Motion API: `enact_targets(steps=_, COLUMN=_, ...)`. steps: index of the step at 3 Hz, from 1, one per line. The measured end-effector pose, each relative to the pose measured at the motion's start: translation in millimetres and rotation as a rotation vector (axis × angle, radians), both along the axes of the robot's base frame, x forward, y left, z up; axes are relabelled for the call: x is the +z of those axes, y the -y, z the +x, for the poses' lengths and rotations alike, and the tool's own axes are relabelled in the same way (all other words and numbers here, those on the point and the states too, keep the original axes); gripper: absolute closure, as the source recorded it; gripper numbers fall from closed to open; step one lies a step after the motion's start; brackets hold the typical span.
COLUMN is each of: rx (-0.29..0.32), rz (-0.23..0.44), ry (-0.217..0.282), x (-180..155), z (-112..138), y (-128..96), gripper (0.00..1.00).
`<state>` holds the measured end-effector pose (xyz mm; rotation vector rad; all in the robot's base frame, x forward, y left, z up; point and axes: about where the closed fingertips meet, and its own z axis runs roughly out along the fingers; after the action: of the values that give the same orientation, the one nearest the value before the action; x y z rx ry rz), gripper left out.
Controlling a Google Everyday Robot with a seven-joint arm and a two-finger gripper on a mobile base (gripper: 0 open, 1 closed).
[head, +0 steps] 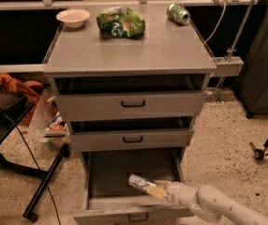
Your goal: Place redbull can into bottom drawer
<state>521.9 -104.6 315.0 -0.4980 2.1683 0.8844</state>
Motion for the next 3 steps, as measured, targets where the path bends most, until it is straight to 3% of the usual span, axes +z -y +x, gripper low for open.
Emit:
enact_targets(steps=1, rx=-0.027, rz=0.015, ry=-0.033, x=-42, z=23, y=17, gripper=1.0)
enact_targets(steps=2, rx=0.013, rz=0.017, ry=-0.059, x=-75, z=52, y=21, gripper=1.0)
enact_targets(steps=3, rx=0.096, rz=-0.009, ry=-0.075, x=-104, z=81, y=13, gripper=1.0)
